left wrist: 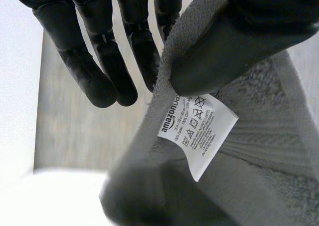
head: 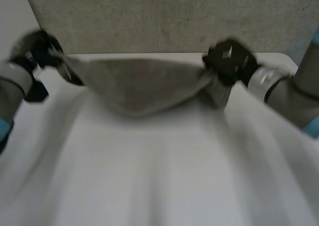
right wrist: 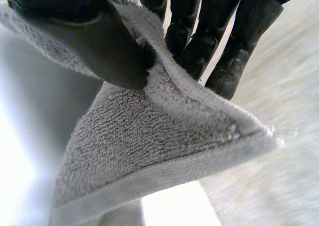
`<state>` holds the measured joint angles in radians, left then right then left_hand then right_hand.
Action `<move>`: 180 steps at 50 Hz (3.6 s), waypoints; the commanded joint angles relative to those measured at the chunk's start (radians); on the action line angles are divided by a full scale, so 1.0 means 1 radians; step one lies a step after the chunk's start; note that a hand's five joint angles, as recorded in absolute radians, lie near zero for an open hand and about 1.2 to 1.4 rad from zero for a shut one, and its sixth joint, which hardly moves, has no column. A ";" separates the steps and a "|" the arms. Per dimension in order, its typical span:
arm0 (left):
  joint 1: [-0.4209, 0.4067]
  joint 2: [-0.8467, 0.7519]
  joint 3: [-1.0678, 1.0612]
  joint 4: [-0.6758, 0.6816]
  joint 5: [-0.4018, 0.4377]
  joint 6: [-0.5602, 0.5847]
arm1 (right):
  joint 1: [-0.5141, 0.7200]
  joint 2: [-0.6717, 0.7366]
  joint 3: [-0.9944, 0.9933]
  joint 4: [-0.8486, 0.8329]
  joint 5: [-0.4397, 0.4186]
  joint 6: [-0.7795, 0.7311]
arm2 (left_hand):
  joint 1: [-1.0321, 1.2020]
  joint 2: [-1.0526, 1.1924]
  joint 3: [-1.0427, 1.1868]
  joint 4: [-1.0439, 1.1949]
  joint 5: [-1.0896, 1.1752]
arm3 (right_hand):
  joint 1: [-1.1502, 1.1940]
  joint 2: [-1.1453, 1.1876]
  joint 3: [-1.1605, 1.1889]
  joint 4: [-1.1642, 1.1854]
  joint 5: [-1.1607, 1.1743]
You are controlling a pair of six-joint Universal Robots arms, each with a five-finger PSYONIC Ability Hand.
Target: Fold the towel.
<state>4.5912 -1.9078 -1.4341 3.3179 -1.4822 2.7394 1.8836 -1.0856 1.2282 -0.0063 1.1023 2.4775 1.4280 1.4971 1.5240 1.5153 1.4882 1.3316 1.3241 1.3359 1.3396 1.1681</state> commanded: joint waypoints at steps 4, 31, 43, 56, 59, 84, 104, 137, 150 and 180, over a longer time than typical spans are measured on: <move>0.003 -0.051 -0.229 0.077 0.068 0.154 | -0.001 0.079 0.229 -0.055 0.013 -0.098 | -0.032 -0.101 -0.128 -0.119 -0.267 | 0.057 0.064 0.053 0.049 0.046; 0.081 -0.037 -0.289 0.098 0.068 0.192 | -0.072 -0.022 0.324 -0.070 0.088 0.231 | -0.032 -0.101 -0.128 -0.119 -0.267 | -0.715 -0.708 -0.720 -0.723 -0.726; 0.091 -0.037 -0.295 0.098 0.068 0.192 | -0.133 -0.008 0.284 -0.032 0.086 0.360 | -0.032 -0.101 -0.128 -0.119 -0.267 | -0.704 -0.696 -0.708 -0.711 -0.714; 0.086 -0.036 -0.305 0.098 0.068 0.192 | -0.178 0.069 0.226 0.046 0.059 0.495 | -0.032 -0.101 -0.128 -0.119 -0.267 | -0.483 -0.476 -0.488 -0.491 -0.494; 0.087 -0.036 -0.305 0.097 0.069 0.194 | -0.179 0.085 0.215 0.054 0.039 0.514 | -0.032 -0.101 -0.128 -0.119 -0.267 | 0.059 0.067 0.055 0.051 0.048; 0.071 0.392 0.104 -0.272 0.083 0.191 | -0.264 -0.522 -0.149 0.273 0.057 0.233 | -0.032 -0.101 -0.128 -0.119 -0.267 | 0.065 0.072 0.060 0.057 0.054; 0.064 -0.036 0.282 -0.442 0.075 0.204 | -0.118 0.009 -0.438 0.690 0.160 -0.135 | -0.032 -0.101 -0.128 -0.119 -0.267 | 0.065 0.072 0.060 0.057 0.054; 0.071 -0.092 0.519 -0.143 0.063 -0.193 | -0.069 0.046 -0.649 0.238 0.093 0.219 | -0.032 -0.101 -0.128 -0.119 -0.267 | 0.065 0.072 0.060 0.057 0.054; 0.155 -0.174 0.001 0.058 0.204 -0.009 | -0.126 0.041 -0.013 0.078 -0.047 0.037 | -0.032 -0.101 -0.128 -0.119 -0.267 | 0.065 0.072 0.060 0.057 0.054; 0.393 0.363 -0.459 -0.101 0.508 0.075 | -0.422 -0.492 0.269 0.354 -0.134 0.005 | -0.032 -0.101 -0.128 -0.119 -0.267 | 0.065 0.072 0.060 0.057 0.054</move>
<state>4.9857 -1.5437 -1.8672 3.2135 -0.9659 2.8147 1.4693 -1.6128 1.4765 0.3249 0.9950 2.4974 1.4275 1.4971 1.5255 1.5153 1.4884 1.3404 1.3285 1.3408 1.3392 1.1692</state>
